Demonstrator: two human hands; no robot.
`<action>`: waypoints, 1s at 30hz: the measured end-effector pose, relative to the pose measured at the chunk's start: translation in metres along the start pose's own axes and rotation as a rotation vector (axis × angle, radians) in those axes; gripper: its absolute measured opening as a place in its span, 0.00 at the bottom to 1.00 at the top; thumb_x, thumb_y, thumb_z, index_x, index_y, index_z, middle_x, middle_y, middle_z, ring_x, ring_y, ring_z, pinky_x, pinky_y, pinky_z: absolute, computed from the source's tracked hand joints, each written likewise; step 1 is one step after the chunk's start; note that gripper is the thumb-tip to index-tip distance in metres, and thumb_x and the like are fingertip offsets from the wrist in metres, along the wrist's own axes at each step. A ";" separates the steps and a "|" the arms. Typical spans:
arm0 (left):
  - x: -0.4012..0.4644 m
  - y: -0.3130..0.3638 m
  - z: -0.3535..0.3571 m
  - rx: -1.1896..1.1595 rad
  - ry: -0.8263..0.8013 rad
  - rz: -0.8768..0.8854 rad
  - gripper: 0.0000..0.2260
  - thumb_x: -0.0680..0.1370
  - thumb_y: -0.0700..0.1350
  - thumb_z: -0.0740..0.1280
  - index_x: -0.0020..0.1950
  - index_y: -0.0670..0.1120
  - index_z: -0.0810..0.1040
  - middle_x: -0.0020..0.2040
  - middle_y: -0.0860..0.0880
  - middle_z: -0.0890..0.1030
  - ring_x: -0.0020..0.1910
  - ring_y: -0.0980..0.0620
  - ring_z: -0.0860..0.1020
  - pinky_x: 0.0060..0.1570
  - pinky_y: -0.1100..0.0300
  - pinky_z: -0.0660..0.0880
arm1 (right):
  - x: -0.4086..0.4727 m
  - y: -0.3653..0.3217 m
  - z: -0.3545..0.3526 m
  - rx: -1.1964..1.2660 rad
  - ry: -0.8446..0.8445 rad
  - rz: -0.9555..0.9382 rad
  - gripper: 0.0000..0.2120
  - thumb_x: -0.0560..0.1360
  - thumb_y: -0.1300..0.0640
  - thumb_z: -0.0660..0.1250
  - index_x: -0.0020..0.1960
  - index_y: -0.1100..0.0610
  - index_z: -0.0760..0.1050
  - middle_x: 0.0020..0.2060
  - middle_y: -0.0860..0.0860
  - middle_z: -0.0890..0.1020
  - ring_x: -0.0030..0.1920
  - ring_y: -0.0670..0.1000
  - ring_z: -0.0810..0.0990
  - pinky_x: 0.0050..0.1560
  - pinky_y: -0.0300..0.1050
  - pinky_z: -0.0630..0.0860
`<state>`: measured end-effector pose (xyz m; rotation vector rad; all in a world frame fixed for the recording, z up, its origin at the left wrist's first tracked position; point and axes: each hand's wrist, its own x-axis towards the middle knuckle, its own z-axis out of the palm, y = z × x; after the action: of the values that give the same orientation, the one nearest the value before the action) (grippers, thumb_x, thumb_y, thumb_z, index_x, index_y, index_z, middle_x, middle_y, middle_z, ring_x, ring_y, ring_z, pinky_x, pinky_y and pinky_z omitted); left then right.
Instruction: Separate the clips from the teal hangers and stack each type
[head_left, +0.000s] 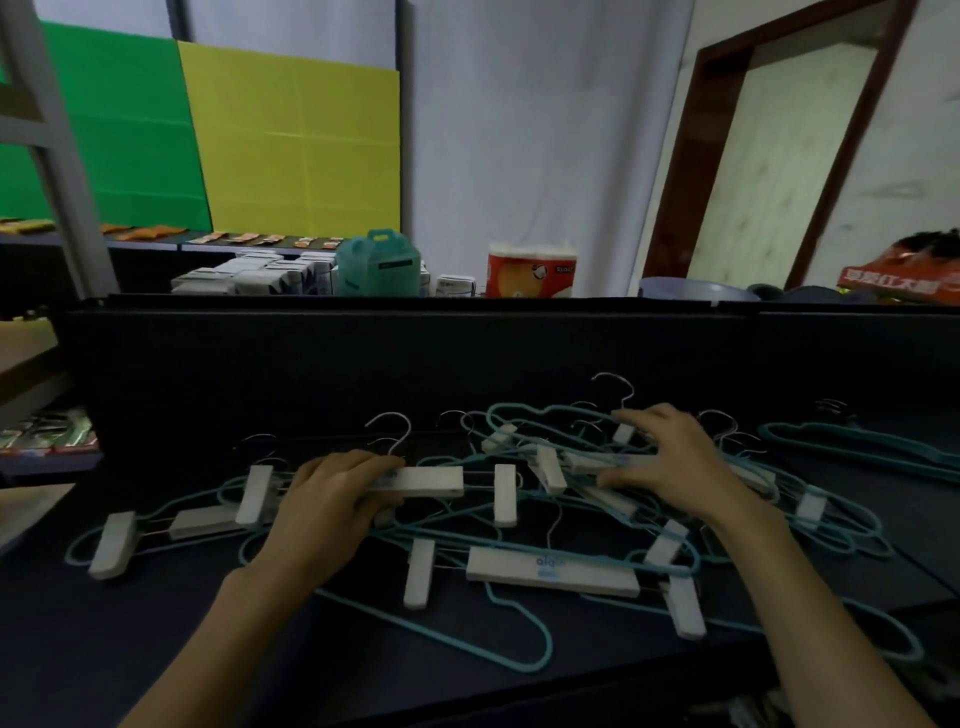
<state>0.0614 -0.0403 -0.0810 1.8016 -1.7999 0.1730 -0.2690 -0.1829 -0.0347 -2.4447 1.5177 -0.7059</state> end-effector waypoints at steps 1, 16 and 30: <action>0.000 0.002 -0.001 -0.008 0.007 0.019 0.16 0.74 0.45 0.70 0.62 0.50 0.77 0.56 0.52 0.79 0.57 0.48 0.76 0.59 0.51 0.67 | -0.007 -0.003 -0.002 -0.014 0.035 -0.001 0.45 0.55 0.29 0.69 0.68 0.46 0.68 0.60 0.49 0.71 0.60 0.53 0.69 0.59 0.51 0.71; -0.021 0.123 0.057 -0.177 0.061 0.463 0.16 0.73 0.49 0.64 0.59 0.47 0.79 0.52 0.47 0.80 0.51 0.43 0.77 0.52 0.48 0.70 | -0.216 -0.012 -0.029 -0.273 0.446 0.400 0.45 0.60 0.23 0.59 0.68 0.49 0.70 0.54 0.50 0.72 0.58 0.54 0.68 0.57 0.55 0.70; -0.062 0.285 0.117 -0.327 -0.046 0.762 0.16 0.73 0.49 0.65 0.58 0.47 0.79 0.51 0.47 0.80 0.51 0.45 0.75 0.52 0.56 0.61 | -0.357 0.061 -0.055 -0.318 0.621 0.593 0.42 0.63 0.25 0.58 0.66 0.53 0.73 0.48 0.51 0.73 0.51 0.54 0.72 0.47 0.54 0.73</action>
<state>-0.2500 -0.0192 -0.1201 0.8449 -2.3086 0.1157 -0.4746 0.1083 -0.1172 -1.8327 2.5970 -1.2207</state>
